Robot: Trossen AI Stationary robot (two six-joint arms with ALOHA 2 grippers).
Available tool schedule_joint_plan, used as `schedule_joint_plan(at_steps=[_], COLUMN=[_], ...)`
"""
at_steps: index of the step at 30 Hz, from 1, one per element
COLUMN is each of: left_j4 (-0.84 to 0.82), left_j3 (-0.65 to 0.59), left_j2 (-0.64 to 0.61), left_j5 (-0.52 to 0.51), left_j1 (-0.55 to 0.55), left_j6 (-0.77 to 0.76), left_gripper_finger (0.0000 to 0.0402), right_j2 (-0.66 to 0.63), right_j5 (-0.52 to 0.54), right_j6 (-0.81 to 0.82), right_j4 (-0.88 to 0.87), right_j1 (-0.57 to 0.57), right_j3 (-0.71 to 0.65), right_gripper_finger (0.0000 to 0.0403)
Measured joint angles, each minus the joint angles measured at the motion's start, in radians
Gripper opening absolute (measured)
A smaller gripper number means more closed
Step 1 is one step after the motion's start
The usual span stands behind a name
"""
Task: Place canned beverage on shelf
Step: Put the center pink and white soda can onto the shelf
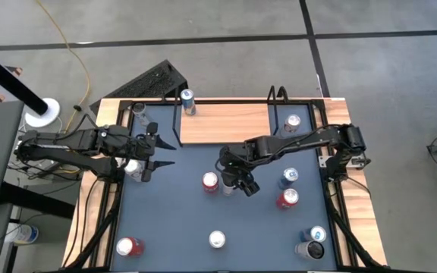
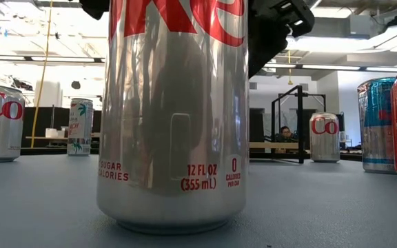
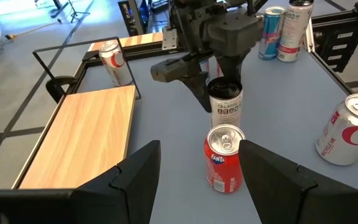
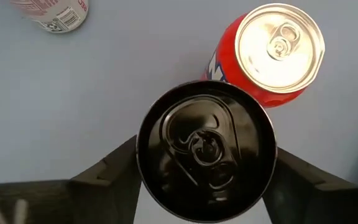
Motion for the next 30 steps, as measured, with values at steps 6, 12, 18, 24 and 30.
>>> schedule_joint_plan(at_steps=[6,12,18,24,30], left_j4=[0.0,-0.001,-0.003,-0.006,-0.006], left_j3=[0.0,0.0,0.0,0.0,0.0], left_j2=[0.0,0.0,0.0,0.0,0.0], left_j5=[-0.001,-0.001,-0.001,-0.001,-0.001], left_j1=[0.0,0.0,0.0,0.0,0.0], left_j6=[0.0,0.0,-0.001,-0.003,-0.003], left_gripper_finger=[0.0208,0.0208,0.0208,0.0208,0.0208], right_j2=[0.0,-0.003,-0.014,-0.074,-0.147], right_j5=[0.0,0.001,0.004,0.008,0.025], right_j6=[0.006,0.028,0.037,0.054,0.114], right_j4=[-0.001,-0.007,-0.038,-0.069,-0.072], right_j1=[0.0,0.0,0.0,-0.006,-0.044], right_j3=[0.0,0.0,0.0,-0.002,-0.002], right_gripper_finger=[0.0221,0.0226,0.0223,0.0223,0.0223])
